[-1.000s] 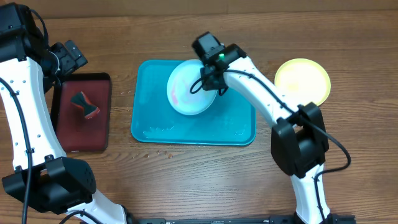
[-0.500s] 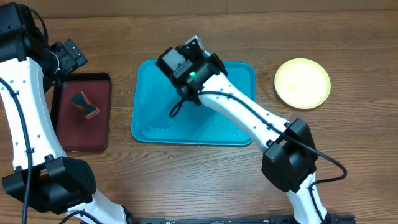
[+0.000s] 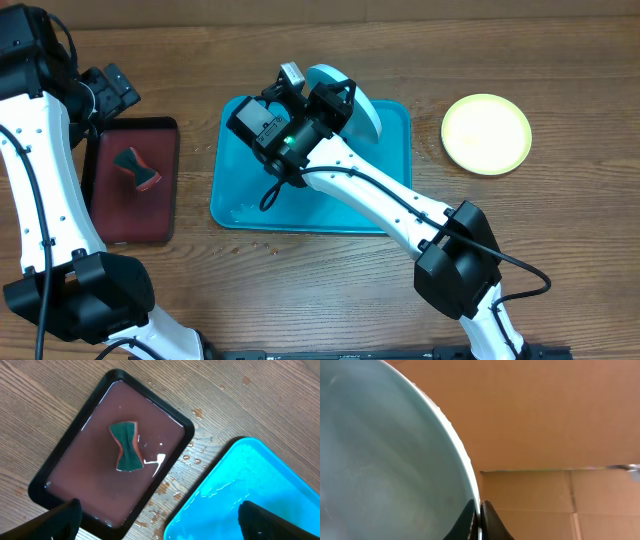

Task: Clean dirty plates on tray and stack at the side
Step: 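Lift the blue plate with the right gripper and stack it on the yellow plate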

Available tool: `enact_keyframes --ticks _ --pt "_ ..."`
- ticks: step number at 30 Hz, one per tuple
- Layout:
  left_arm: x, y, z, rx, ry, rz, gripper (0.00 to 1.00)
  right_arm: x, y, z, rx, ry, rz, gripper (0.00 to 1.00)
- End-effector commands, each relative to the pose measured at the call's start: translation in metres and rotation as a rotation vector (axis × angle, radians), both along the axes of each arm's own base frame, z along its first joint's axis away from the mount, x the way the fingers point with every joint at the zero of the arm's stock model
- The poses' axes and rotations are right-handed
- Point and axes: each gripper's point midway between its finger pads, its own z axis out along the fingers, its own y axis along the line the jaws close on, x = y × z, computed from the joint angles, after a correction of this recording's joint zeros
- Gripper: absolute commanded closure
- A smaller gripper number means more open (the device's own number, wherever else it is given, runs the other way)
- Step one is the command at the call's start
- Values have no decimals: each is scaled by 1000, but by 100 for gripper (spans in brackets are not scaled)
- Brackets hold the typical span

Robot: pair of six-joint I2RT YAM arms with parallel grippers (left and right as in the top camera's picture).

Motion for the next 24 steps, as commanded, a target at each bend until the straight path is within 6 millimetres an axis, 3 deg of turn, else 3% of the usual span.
enact_keyframes --ticks 1,5,8,11,15,18,24 --pt "1 0 -5 -2 12 2 0 -3 -6 34 -39 -75 -21 96" --pt "1 0 -5 -2 12 2 0 0 0 16 64 -16 12 96" --pt "1 0 -5 -2 13 2 0 12 13 -37 357 201 75 96" --pt "1 0 -5 -2 12 2 0 31 -1 -77 691 388 42 96" --pt "1 0 -5 -2 12 3 0 52 -53 -99 1102 517 -121 96" --pt "1 0 -5 -2 12 2 0 56 -96 -104 1323 614 -199 96" --pt "1 0 -5 -2 12 2 0 46 -218 -111 1534 593 -473 96"
